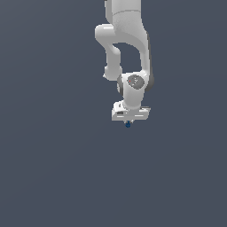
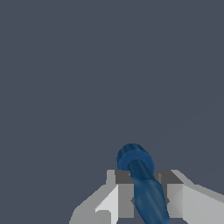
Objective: Pick up the object and move it to a goal position.
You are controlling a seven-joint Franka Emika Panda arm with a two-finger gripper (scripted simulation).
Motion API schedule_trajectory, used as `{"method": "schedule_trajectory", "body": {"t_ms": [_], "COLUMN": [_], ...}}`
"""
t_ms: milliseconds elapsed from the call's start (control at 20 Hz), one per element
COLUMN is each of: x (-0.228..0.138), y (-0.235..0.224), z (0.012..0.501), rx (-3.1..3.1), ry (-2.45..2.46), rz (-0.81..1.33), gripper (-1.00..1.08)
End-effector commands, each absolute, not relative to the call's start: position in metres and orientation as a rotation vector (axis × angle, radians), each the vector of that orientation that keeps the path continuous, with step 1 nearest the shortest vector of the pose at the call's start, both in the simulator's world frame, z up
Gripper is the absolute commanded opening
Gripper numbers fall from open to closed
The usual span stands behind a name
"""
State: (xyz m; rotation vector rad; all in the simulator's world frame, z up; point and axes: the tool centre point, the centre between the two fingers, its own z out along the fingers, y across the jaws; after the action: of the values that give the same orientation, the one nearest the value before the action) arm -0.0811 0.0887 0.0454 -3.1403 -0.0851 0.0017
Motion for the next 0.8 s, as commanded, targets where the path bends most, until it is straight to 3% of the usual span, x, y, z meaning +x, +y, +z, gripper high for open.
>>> {"method": "schedule_trajectory", "body": {"t_ms": [0, 750], "x": [-0.078, -0.023], "y": [0.088, 0.070], "z": [0.051, 0.132], "rx": [-3.140, -3.140], "ry": [-0.085, -0.085], "rz": [0.000, 0.000], "gripper": [-1.00, -1.00]}}
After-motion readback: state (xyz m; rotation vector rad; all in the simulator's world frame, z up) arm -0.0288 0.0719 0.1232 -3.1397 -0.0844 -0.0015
